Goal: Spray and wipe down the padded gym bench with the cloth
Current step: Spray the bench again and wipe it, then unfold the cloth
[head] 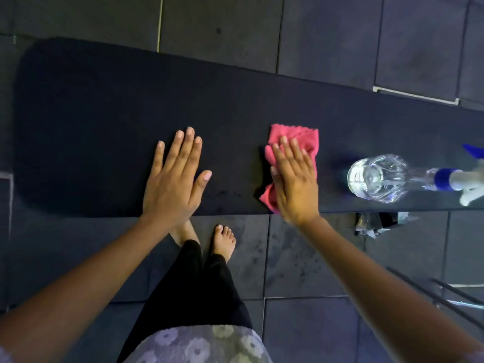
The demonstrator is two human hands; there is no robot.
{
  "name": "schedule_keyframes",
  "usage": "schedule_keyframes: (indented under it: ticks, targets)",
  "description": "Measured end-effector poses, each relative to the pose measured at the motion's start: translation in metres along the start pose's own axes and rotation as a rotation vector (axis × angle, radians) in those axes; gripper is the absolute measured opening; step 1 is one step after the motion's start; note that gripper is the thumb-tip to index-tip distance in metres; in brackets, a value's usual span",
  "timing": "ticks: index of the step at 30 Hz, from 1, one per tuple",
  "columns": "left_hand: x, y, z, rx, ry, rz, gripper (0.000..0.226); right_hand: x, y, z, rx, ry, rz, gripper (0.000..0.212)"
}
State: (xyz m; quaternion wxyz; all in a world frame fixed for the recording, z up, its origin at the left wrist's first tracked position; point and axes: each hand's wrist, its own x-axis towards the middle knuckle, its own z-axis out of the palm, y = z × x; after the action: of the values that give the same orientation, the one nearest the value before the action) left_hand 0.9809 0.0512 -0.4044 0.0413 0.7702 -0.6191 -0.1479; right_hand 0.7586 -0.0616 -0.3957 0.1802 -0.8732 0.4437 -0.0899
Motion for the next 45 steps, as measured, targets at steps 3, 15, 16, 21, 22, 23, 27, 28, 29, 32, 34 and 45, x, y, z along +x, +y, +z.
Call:
schedule_keyframes:
  ticks: [3,15,16,21,22,23,27,28,29,32,34,45]
  targets:
    - [0.0,0.002,-0.003,0.015,-0.015,-0.01,0.065,-0.008,-0.009,-0.008,0.315,0.181,0.176,0.037]
    - [-0.004,0.0,-0.001,0.02,0.02,0.037,0.066,0.0,0.007,0.003,-0.184,-0.02,0.37,0.084]
    - [-0.005,0.0,-0.001,0.019,0.023,0.036,0.065,0.001,0.005,0.006,-0.189,-0.012,0.344,0.081]
    - [-0.021,-0.006,-0.003,-0.027,0.011,0.035,0.063,0.0,-0.002,0.008,-0.016,0.185,0.339,0.047]
    - [-0.028,-0.011,-0.004,-0.027,0.006,0.032,0.063,-0.001,-0.005,0.009,0.003,0.224,0.355,0.046]
    - [-0.035,-0.017,-0.005,-0.023,0.001,0.025,0.063,-0.001,-0.009,0.009,0.016,0.255,0.367,0.045]
    - [-0.069,-0.048,-0.007,-0.008,-0.007,0.013,0.062,-0.004,-0.026,0.018,0.056,0.352,0.48,0.047]
    - [-0.078,-0.056,-0.007,-0.008,-0.007,0.01,0.062,-0.006,-0.032,0.021,0.06,0.369,0.513,0.047]
    - [-0.085,-0.064,-0.007,-0.009,-0.005,0.004,0.062,-0.008,-0.039,0.026,0.057,0.379,0.529,0.048]
    - [-0.103,-0.081,-0.006,-0.006,0.003,-0.016,0.063,-0.016,-0.066,0.04,0.024,0.361,0.466,0.046]
    - [-0.108,-0.088,-0.005,-0.008,0.012,-0.035,0.064,-0.02,-0.087,0.051,0.015,0.33,0.406,0.045]
    - [-0.098,-0.097,-0.019,-0.139,0.109,-0.203,0.067,-0.008,-0.242,0.101,0.278,0.133,0.117,0.048]
